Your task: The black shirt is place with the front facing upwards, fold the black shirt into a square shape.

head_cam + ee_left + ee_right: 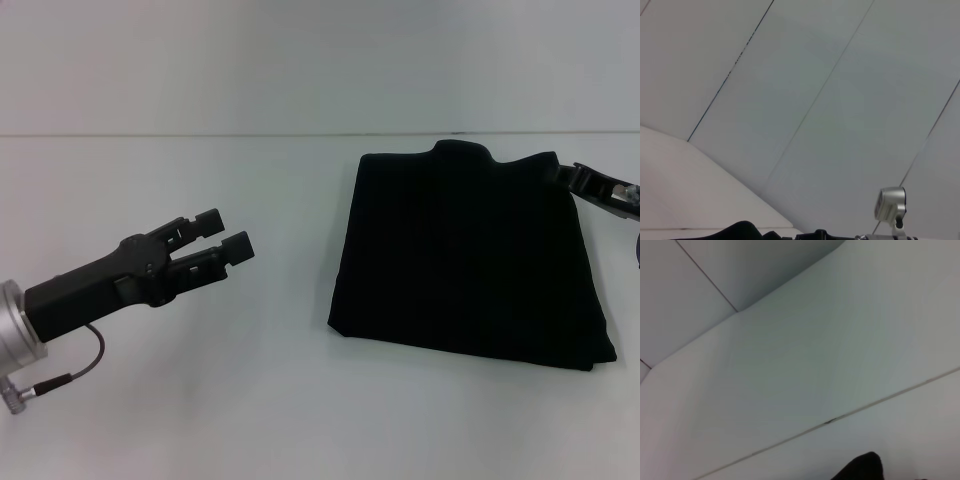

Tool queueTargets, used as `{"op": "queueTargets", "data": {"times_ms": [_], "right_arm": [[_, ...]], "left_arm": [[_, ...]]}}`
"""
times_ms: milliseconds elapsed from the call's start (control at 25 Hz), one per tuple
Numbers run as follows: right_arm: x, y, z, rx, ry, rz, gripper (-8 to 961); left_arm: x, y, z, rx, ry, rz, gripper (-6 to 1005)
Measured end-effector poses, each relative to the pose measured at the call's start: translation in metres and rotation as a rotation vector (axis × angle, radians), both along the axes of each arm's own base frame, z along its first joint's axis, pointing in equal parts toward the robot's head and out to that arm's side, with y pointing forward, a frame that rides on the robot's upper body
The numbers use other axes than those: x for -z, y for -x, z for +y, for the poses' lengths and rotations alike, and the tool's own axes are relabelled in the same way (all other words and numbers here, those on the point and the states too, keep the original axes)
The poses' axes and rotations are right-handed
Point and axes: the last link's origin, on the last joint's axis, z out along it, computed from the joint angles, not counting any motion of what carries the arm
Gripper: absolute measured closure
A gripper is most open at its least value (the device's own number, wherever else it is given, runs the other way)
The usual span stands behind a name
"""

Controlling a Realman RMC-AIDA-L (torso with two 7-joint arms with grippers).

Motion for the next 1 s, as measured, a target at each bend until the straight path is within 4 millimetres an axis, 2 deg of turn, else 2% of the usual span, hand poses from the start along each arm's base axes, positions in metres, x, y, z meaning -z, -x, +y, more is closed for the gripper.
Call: {"op": "queueTargets", "data": {"times_ms": [160,360,760,1000], "right_arm": [[-0.001,0.0,0.0,0.002,0.001,0.009,781],[0.0,-0.001,-0.001,0.006,0.003,0.016,919],[-0.007,-0.003,-0.006,0.0,-0.019,0.08,918],[-0.022,-0.017,-0.017,0.018,-0.086,0.161,920]], "left_arm": [[0.001,0.001,-0.001,0.0,0.004,0.003,51],[0.001,0.0,-0.001,0.001,0.008,0.004,51],[0.001,0.002,-0.003,-0.002,0.009,0.006,51],[0.001,0.003,-0.004,-0.006,0.009,0.006,51]]}}
